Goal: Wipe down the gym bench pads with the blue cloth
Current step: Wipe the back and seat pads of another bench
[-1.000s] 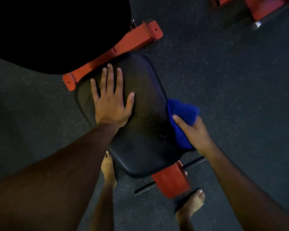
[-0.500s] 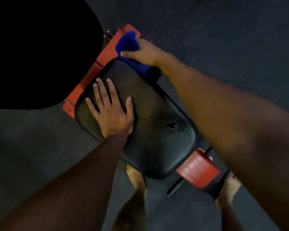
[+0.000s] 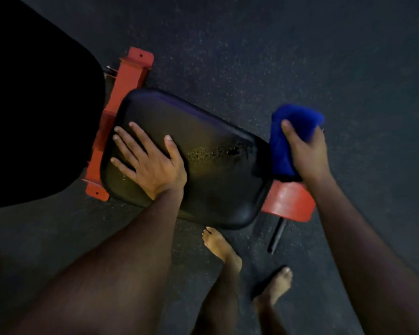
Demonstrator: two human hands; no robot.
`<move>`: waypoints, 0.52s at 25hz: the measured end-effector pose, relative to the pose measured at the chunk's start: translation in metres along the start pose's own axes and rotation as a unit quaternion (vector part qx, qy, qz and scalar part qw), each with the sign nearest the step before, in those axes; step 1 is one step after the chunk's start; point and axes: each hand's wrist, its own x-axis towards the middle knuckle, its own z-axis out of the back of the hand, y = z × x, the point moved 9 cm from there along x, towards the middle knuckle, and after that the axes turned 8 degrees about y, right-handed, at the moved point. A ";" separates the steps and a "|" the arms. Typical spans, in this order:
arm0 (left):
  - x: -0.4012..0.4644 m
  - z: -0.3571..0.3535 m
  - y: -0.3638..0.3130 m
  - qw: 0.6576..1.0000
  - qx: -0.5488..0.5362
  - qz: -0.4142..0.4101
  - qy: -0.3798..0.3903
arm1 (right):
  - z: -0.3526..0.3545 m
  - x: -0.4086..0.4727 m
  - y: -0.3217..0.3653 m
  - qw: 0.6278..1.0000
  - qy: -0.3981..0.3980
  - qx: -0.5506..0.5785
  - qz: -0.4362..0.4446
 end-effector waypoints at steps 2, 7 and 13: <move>0.000 -0.001 0.002 1.000 0.007 0.000 -0.001 | -0.010 -0.018 -0.034 0.998 0.044 -0.029 -0.022; -0.001 -0.002 0.001 1.000 0.008 -0.005 -0.014 | -0.013 -0.023 -0.032 0.997 -0.005 -0.064 0.035; 0.001 -0.005 0.003 0.999 0.016 -0.012 -0.041 | -0.092 -0.203 -0.083 0.990 -0.131 0.039 -0.021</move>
